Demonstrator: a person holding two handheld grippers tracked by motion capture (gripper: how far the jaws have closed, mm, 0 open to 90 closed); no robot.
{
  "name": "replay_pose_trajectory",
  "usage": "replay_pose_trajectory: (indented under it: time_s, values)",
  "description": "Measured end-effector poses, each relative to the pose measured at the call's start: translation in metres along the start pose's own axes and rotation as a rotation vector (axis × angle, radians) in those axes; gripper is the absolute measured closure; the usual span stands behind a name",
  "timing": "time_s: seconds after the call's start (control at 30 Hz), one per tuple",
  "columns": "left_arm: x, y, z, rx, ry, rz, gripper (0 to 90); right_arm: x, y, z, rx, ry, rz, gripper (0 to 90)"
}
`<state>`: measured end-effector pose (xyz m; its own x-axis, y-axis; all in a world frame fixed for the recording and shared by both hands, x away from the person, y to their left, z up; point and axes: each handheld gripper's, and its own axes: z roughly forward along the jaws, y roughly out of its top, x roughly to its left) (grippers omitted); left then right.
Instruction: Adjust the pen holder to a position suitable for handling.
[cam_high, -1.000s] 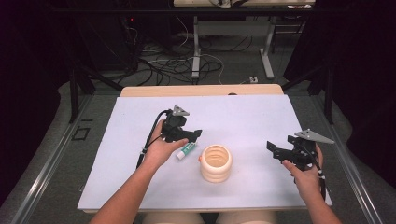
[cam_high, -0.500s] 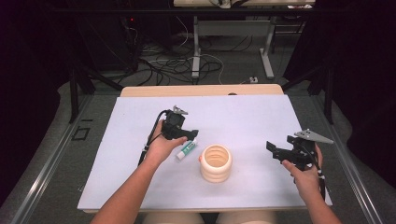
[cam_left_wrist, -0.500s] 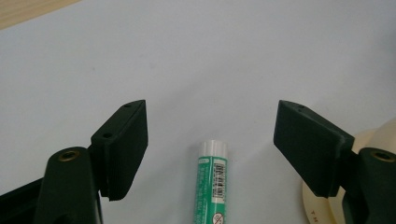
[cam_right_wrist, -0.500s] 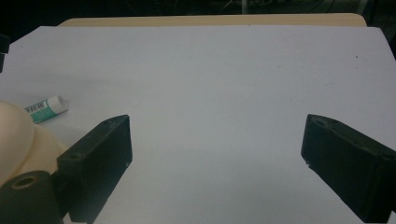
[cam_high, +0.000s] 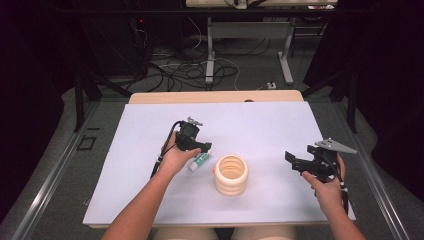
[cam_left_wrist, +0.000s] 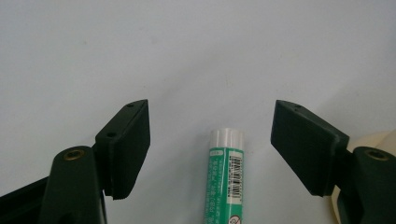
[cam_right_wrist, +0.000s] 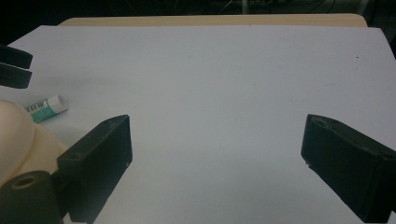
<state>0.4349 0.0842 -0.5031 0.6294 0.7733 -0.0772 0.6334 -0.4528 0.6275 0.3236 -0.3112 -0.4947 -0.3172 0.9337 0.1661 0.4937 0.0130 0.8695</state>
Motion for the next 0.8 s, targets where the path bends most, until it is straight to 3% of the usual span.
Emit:
replay_pose_trajectory:
  time_s: [0.23, 0.8]
  values:
    - [0.001, 0.0, 0.011, 0.039, -0.001, -0.006, 31.1, 0.0, 0.0, 0.0, -0.006, -0.001, -0.002, 8.4]
    - [-0.006, -0.004, 0.036, 0.183, -0.032, -0.005, 48.0, -0.001, 0.0, 0.0, -0.001, -0.003, 0.008, 8.4]
